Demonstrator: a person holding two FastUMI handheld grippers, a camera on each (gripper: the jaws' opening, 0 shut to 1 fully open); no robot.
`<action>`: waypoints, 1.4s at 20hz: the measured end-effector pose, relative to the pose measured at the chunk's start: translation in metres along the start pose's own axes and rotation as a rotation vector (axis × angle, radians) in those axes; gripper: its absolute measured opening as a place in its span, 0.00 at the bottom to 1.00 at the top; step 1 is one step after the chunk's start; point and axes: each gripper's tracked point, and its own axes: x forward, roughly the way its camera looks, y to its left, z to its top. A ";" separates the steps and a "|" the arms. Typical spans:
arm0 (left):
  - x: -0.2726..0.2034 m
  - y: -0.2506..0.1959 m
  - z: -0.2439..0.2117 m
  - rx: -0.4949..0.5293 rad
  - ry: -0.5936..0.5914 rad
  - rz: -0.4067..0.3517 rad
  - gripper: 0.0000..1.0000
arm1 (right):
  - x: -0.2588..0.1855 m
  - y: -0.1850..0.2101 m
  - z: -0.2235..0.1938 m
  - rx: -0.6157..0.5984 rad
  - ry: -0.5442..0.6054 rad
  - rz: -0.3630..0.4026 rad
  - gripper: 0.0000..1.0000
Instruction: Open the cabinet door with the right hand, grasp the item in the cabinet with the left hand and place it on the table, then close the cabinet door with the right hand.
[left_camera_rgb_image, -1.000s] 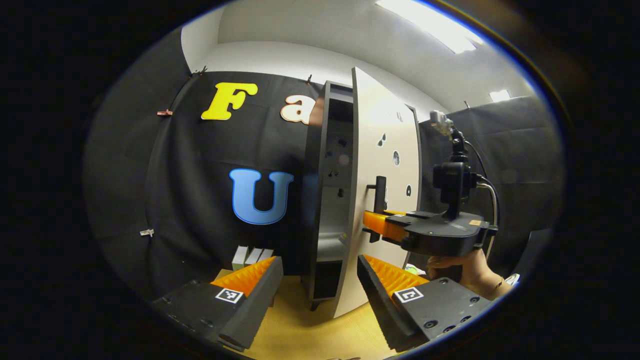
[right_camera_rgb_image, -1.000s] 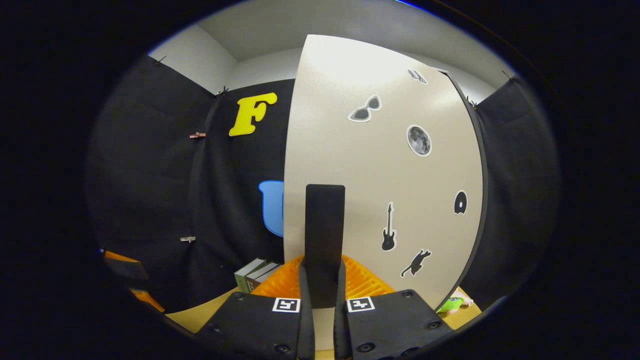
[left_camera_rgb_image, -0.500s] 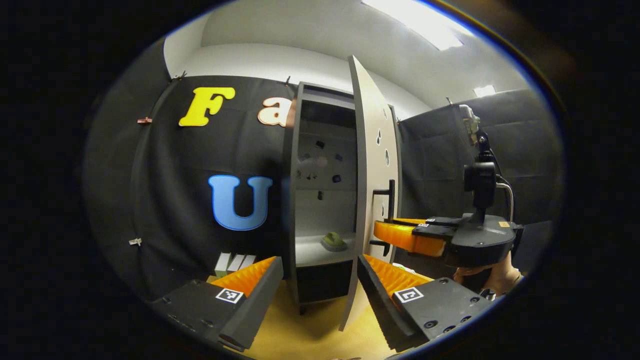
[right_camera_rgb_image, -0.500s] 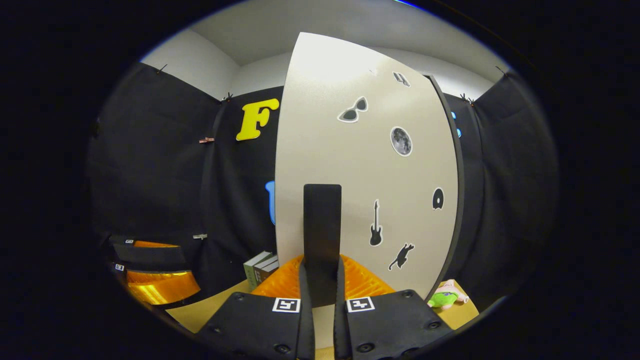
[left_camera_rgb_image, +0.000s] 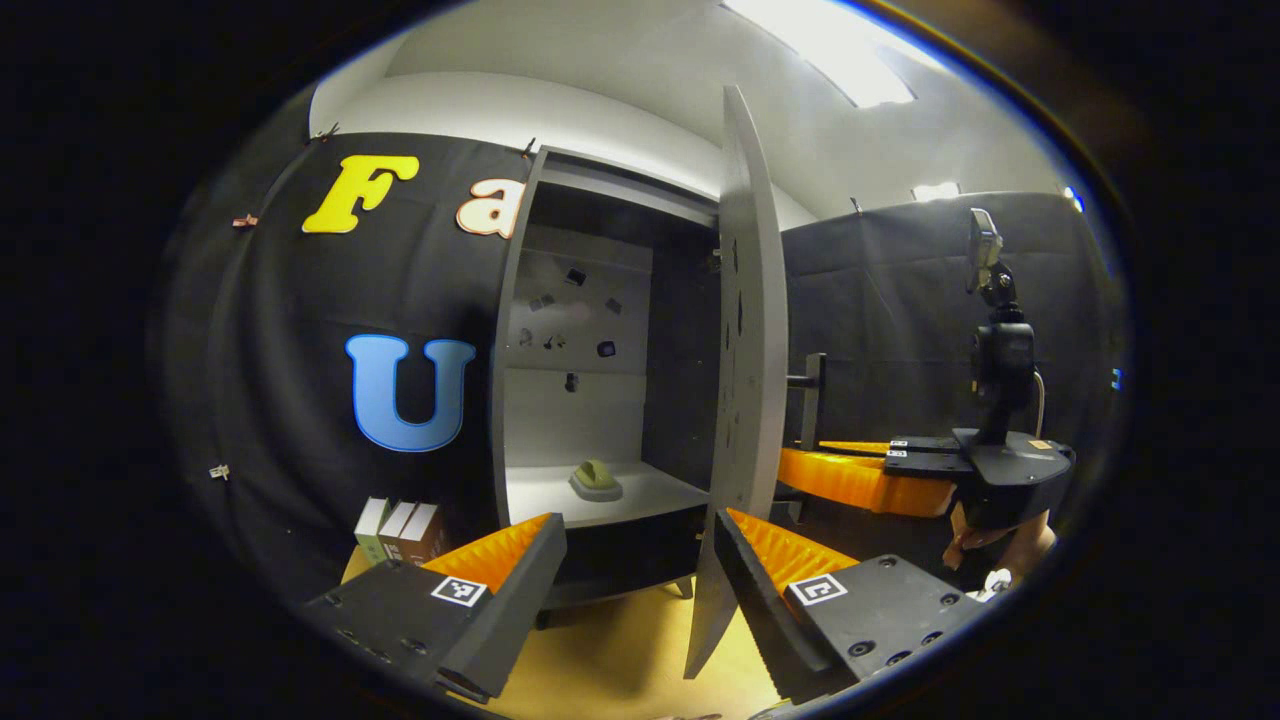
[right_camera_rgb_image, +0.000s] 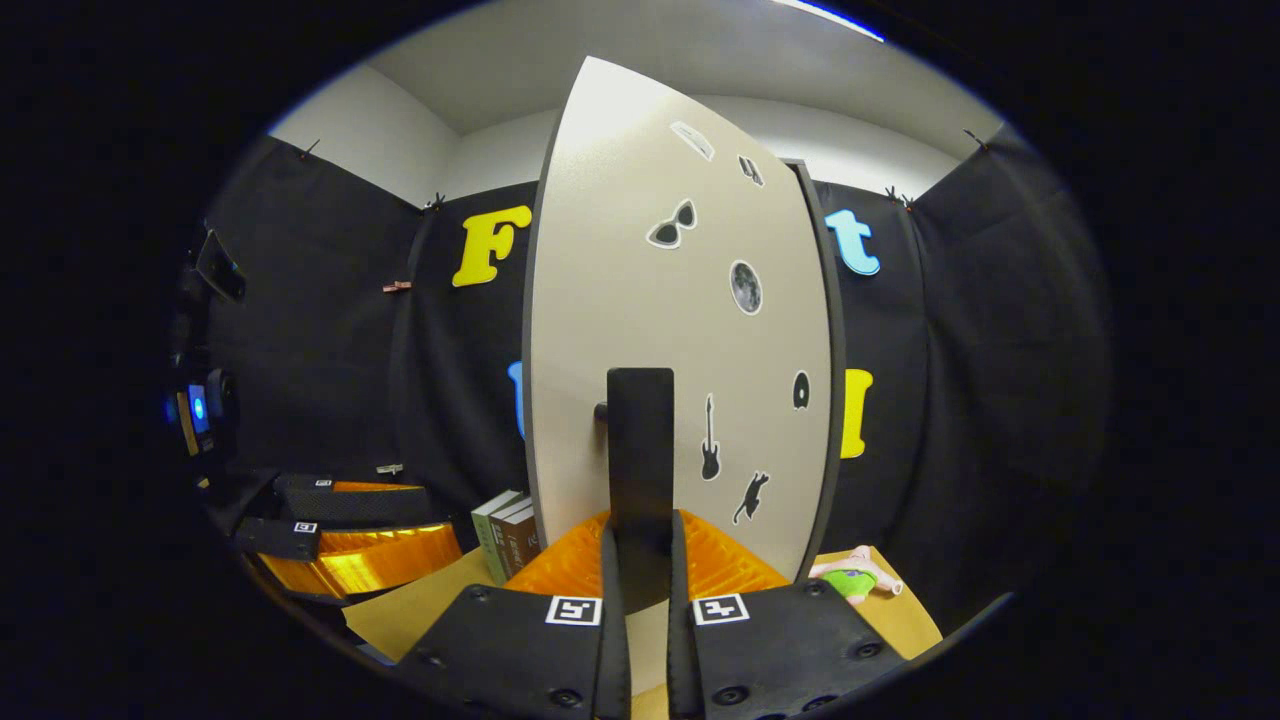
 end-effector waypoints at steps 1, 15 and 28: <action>0.002 -0.004 0.000 -0.005 -0.001 -0.011 0.94 | -0.003 -0.004 0.000 0.001 -0.001 -0.017 0.18; 0.085 -0.063 -0.016 -0.004 0.043 -0.111 0.94 | -0.020 -0.059 0.007 -0.044 -0.007 -0.138 0.17; 0.189 -0.068 -0.017 0.032 0.045 -0.098 0.94 | -0.023 -0.089 0.009 -0.049 -0.018 -0.130 0.11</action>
